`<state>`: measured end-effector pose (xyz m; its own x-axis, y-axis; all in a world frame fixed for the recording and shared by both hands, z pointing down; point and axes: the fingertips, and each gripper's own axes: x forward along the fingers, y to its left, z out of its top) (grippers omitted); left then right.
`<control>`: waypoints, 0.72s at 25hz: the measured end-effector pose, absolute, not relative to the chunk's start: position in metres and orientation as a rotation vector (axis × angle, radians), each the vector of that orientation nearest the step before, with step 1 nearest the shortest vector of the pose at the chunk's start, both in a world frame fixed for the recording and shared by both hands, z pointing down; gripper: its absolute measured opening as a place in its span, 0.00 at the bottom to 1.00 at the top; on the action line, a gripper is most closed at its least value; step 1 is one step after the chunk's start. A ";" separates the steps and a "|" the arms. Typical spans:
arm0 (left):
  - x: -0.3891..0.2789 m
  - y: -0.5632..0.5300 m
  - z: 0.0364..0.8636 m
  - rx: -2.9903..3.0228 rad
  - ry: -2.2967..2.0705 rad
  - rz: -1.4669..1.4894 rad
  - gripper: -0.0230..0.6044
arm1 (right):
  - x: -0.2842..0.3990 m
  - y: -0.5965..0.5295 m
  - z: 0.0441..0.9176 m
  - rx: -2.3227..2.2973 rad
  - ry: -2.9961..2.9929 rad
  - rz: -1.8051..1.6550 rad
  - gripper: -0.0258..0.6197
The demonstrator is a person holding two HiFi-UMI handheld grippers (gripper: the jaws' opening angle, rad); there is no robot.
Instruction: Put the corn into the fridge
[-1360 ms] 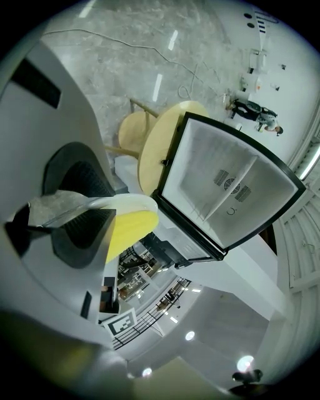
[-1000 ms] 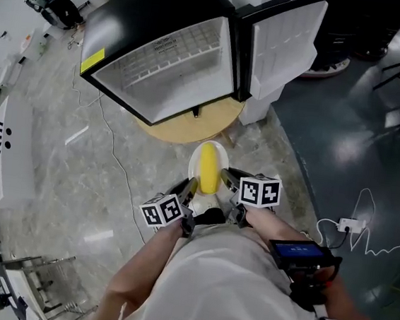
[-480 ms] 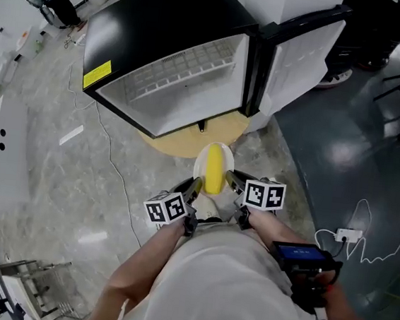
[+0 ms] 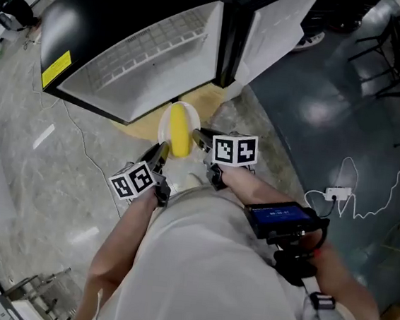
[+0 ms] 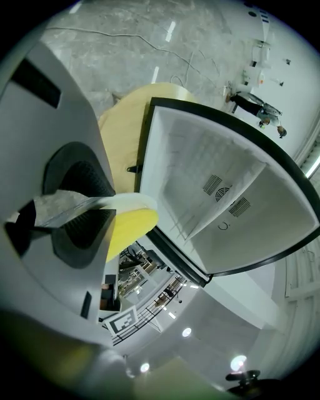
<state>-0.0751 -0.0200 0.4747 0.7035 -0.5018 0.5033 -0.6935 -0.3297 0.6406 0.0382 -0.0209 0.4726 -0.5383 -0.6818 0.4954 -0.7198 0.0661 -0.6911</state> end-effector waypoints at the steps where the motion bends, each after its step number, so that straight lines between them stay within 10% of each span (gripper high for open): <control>1: -0.078 -0.024 0.475 2.004 -0.917 0.259 0.14 | 0.034 -0.024 0.473 1.486 -2.268 1.505 0.11; 18: -0.092 -0.067 0.487 1.958 -0.963 0.225 0.14 | 0.017 -0.075 0.480 1.386 -2.276 1.467 0.11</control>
